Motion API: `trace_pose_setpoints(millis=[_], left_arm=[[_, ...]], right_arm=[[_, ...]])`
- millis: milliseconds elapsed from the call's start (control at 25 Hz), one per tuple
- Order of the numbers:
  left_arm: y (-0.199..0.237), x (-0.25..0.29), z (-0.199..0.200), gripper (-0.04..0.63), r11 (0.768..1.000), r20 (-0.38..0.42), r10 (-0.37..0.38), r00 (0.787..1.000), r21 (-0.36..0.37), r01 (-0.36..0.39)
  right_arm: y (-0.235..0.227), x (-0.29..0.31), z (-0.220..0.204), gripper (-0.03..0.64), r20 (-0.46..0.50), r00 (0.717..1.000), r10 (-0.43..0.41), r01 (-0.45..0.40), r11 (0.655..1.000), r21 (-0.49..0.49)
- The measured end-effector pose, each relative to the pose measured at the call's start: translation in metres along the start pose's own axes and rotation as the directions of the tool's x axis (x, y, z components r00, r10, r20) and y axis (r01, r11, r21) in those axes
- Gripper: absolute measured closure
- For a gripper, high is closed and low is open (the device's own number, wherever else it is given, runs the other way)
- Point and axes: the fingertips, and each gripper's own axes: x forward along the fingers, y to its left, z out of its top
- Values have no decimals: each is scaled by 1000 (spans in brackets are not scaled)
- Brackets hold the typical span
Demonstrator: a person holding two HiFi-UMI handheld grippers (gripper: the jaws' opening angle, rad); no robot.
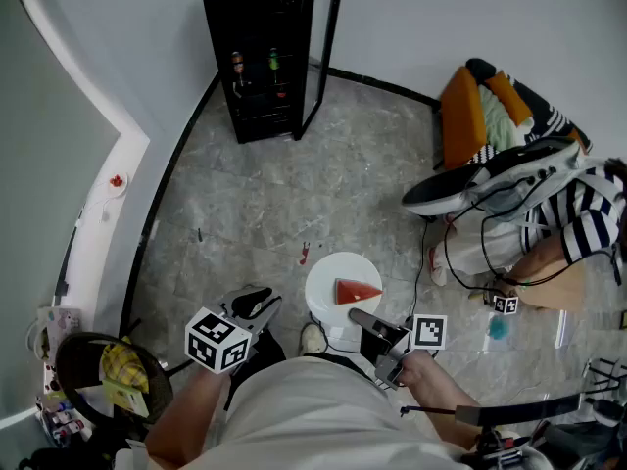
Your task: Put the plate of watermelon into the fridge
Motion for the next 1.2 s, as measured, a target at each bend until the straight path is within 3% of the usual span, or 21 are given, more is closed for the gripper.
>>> trace_pose_setpoints(millis=[320,440,680,800,960,1200], left_arm=[[-21,17,0,581,1000,-52,11,999,-17,-12],[-24,24,6,583,1000,-47,-3,999,-7,3],[-53,2,-9,583,999,-21,-7,1000,34,8],[-57,4,-9,583,1000,-25,0,1000,22,0],[-53,7,-6,583,1000,-29,2,1000,11,-2],[-20,13,10,583,1000,-20,1,1000,16,0]], right_arm=[[6,-14,22,589,-26,999,26,-26,999,23],[4,-19,27,589,-18,999,34,-34,999,19],[7,-37,-14,589,-32,999,20,-21,999,-43],[5,-35,-6,589,-53,999,-6,2,997,-76],[1,-24,9,589,-46,999,0,-2,999,-33],[-4,10,37,591,-35,999,-3,1,999,-35]])
